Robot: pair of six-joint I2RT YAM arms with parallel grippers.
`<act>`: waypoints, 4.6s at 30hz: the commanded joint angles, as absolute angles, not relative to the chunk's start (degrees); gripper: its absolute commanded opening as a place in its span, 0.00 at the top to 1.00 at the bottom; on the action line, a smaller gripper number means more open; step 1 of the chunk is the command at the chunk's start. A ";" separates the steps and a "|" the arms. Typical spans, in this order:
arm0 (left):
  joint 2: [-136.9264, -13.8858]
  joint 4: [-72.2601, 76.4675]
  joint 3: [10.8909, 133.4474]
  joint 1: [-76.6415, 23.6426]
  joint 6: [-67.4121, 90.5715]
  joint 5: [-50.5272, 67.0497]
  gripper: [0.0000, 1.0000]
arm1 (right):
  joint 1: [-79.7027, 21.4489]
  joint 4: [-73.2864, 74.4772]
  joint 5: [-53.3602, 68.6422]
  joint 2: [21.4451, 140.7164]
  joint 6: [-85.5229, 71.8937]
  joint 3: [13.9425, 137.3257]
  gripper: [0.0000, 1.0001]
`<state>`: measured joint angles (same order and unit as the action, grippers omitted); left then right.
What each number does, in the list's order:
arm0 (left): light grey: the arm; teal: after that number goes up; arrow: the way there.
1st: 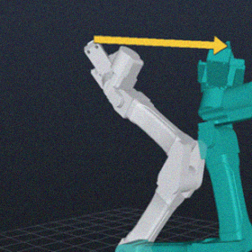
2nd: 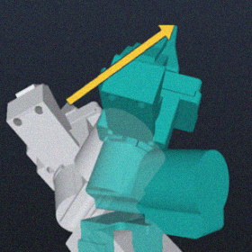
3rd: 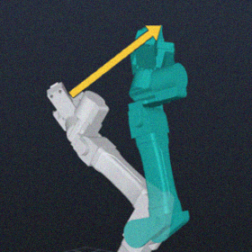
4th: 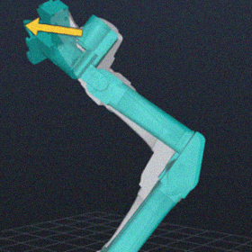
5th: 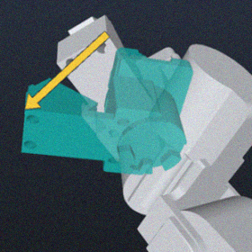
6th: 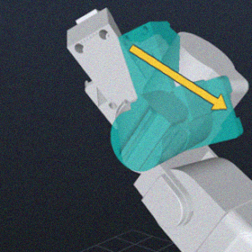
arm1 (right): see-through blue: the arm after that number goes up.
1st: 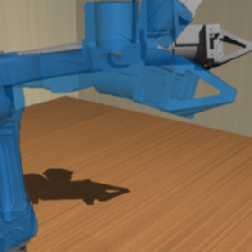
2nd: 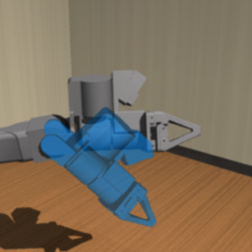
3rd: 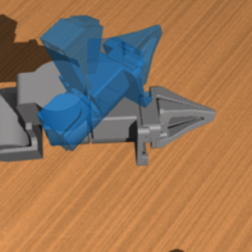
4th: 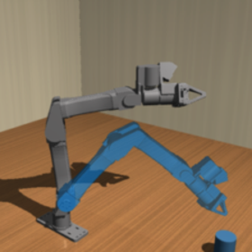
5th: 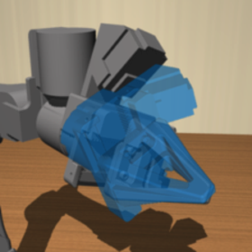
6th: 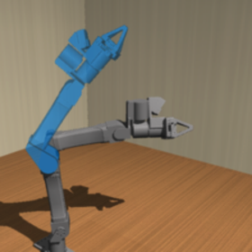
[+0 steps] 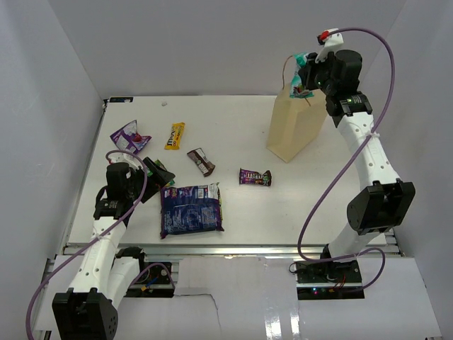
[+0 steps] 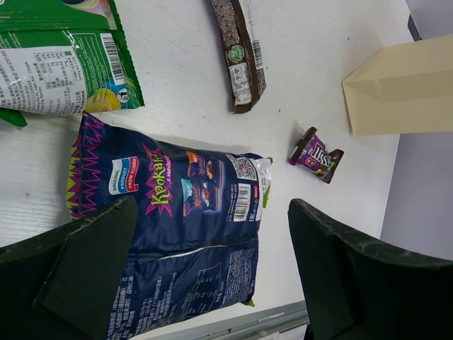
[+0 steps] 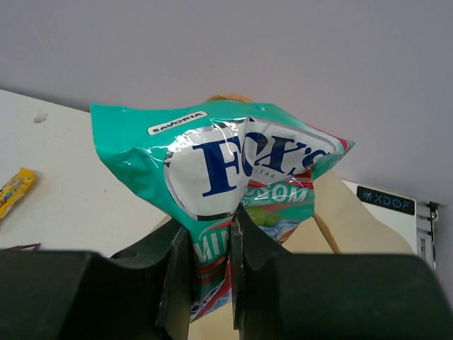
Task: Place the snacks into the paper bag
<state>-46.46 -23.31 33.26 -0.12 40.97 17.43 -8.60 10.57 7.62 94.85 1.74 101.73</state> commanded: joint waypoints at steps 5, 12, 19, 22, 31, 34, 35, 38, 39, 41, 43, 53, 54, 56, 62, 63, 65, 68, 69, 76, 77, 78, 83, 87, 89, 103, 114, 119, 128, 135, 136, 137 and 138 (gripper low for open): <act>-46.32 -23.29 32.87 -0.18 40.96 18.54 0.02 | -6.08 -1.14 10.32 91.24 -2.45 97.12 0.92; -47.11 -23.38 32.96 -0.18 40.61 18.98 0.02 | -2.64 -10.62 57.52 87.98 -7.20 98.08 0.92; -46.41 -23.29 32.08 -0.18 40.87 19.07 0.02 | -2.64 -11.88 52.05 90.69 -14.24 98.43 0.92; -46.32 -23.38 32.08 -0.18 40.78 19.07 0.02 | -3.95 -3.80 30.39 91.41 -13.63 99.66 0.92; -46.93 -22.15 31.38 -0.18 41.48 19.86 0.02 | -8.09 -5.54 -4.56 90.26 -9.67 94.92 0.92; -47.02 -22.15 31.82 -0.18 41.13 19.86 0.02 | -9.57 -3.61 -7.11 89.39 -7.39 95.01 0.80; -47.02 -22.15 31.73 -0.18 41.22 19.86 0.02 | -10.19 -2.65 -9.12 89.12 -4.77 95.27 0.76; -47.37 -23.72 32.25 -0.18 42.01 18.73 0.02 | -11.68 1.83 -12.21 87.81 -2.82 95.10 0.53; -47.72 -24.77 32.69 -0.18 42.19 17.94 0.02 | -11.95 2.54 -12.13 87.28 -2.38 94.58 0.45; -48.60 -28.11 34.09 -0.18 43.50 12.94 0.02 | -12.30 3.51 -11.87 86.23 -1.93 92.03 0.28; -50.44 -33.91 36.73 -0.18 45.86 7.33 0.02 | -12.30 2.73 -10.55 84.47 -0.71 89.31 0.11; -60.37 -49.56 44.99 -1.05 49.75 -1.47 0.02 | -11.77 21.87 54.14 79.89 30.40 87.20 0.04; -61.60 -50.35 45.35 -1.23 49.57 -1.49 0.02 | -12.13 23.54 53.79 79.81 31.19 86.40 0.04; -65.12 -50.72 45.27 -2.28 49.22 -1.06 0.02 | -12.22 23.73 52.48 79.37 31.47 84.65 0.04; -69.95 -33.33 38.50 -3.34 39.22 14.93 0.02 | -12.22 24.08 53.70 77.52 31.20 77.79 0.04; -71.01 -31.83 38.06 -3.34 37.72 17.29 0.03 | -12.30 24.17 53.96 77.35 31.11 76.39 0.04; -74.34 -29.54 37.88 -3.34 34.82 18.36 0.09 | -12.57 25.57 55.45 76.82 31.72 75.33 0.04; -77.25 -27.43 38.32 -3.34 32.35 21.17 0.46 | -13.71 32.84 60.28 77.17 37.51 75.23 0.04; -78.47 -27.16 38.76 -3.34 32.08 21.53 0.61 | -15.10 35.92 61.60 77.52 43.62 75.58 0.04; -68.75 -22.33 42.01 -3.43 29.53 28.90 1.00 | -25.48 55.01 61.53 78.66 70.26 73.48 0.04; -67.34 -21.63 42.62 -3.34 29.44 32.14 1.00 | -26.53 55.37 61.00 78.49 72.31 71.65 0.04; -65.15 -21.01 43.24 -3.43 29.62 34.26 1.00 | -29.07 55.20 59.26 78.40 74.07 70.85 0.04; -62.58 -13.54 45.35 -3.43 31.90 46.57 1.00 | -35.94 41.44 50.73 77.96 62.84 67.77 0.05; -61.35 -9.93 45.61 -3.69 31.38 51.32 1.00 | -36.65 14.45 36.70 80.76 22.48 69.25 0.07; -60.74 -9.06 45.70 -3.95 29.80 52.73 1.00 | -36.74 8.45 34.99 84.36 10.86 71.71 0.09; -58.98 -7.65 48.69 -6.50 30.67 55.37 1.00 | -41.92 11.41 57.19 101.42 19.80 83.41 0.10; -56.69 -4.75 50.71 -8.96 36.29 57.30 1.00 | -44.12 9.23 47.20 106.87 20.65 85.95 0.08; -55.81 -4.66 51.06 -9.67 37.18 56.25 1.00 | -45.09 7.83 48.24 107.93 19.69 87.36 0.07; -54.93 -6.59 52.29 -9.67 36.74 50.90 0.83 | -44.74 7.74 60.82 101.88 21.00 83.50 0.88; -55.55 -13.87 61.07 -9.75 31.12 39.31 0.32 | -42.72 8.17 58.98 96.77 21.80 81.39 0.92; -55.46 -15.19 64.30 -9.76 30.07 37.03 0.30 | -41.84 8.61 58.45 96.07 22.32 82.00 0.92; -55.37 -17.73 65.90 -9.67 27.97 31.96 0.28 | -41.31 8.96 58.10 95.72 22.76 82.52 0.92; -54.94 -18.80 68.79 -9.75 26.99 29.29 0.23 | -40.44 10.44 58.10 95.45 23.46 83.14 0.92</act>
<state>-57.74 -16.10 62.26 -9.78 31.77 39.33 -42.65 12.03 55.48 100.31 21.58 80.66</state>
